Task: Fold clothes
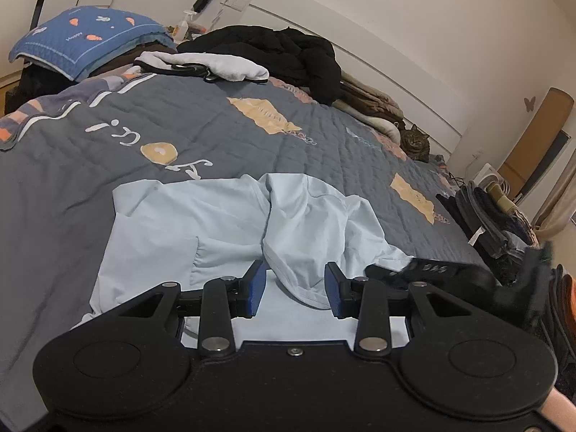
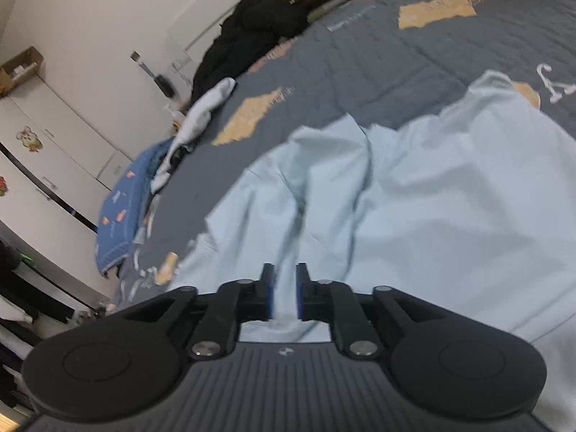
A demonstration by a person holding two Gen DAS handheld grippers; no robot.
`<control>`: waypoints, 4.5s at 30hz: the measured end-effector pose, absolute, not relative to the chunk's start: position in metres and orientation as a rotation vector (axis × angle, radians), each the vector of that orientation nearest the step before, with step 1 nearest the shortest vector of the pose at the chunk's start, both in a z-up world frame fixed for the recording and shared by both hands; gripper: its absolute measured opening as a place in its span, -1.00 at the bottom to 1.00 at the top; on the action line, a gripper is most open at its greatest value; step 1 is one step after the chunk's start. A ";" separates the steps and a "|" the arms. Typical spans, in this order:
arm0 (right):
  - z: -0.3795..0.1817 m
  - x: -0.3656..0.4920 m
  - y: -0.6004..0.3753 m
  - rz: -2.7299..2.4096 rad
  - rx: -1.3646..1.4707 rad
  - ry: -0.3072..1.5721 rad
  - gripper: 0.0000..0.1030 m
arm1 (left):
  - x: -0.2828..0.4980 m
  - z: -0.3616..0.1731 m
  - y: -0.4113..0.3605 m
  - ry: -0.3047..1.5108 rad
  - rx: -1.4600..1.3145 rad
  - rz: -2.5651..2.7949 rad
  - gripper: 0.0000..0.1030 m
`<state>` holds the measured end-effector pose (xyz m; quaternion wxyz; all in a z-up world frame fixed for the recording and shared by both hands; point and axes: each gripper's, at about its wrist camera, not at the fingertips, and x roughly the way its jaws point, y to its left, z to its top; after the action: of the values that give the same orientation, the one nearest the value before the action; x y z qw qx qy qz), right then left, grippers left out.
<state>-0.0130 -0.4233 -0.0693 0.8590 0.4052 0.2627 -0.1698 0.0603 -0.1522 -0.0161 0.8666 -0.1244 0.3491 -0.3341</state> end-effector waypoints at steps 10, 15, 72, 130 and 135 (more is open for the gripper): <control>-0.096 0.010 -0.437 -0.409 0.893 0.577 -0.17 | 0.065 -0.020 -0.153 0.747 -0.274 -0.696 -0.30; -0.091 0.011 -0.435 -0.401 0.874 0.548 -0.97 | 0.066 -0.018 -0.149 0.742 -0.273 -0.689 -0.30; -0.077 -0.111 -0.449 -0.349 1.069 0.379 -0.97 | 0.056 -0.057 -0.192 0.902 -0.421 -0.602 -0.93; -0.036 -0.177 -0.388 -0.355 0.628 0.581 -0.16 | -0.039 -0.036 -0.167 0.786 -0.077 -0.756 -0.18; -0.047 -0.211 -0.363 -0.383 0.580 0.636 -0.16 | -0.074 -0.046 -0.152 0.817 -0.007 -0.777 -0.18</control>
<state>-0.2111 -0.3626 -0.0472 0.8911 0.2794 0.3065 -0.1844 -0.0742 -0.1522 -0.0461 0.8452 -0.0032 0.3871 -0.3685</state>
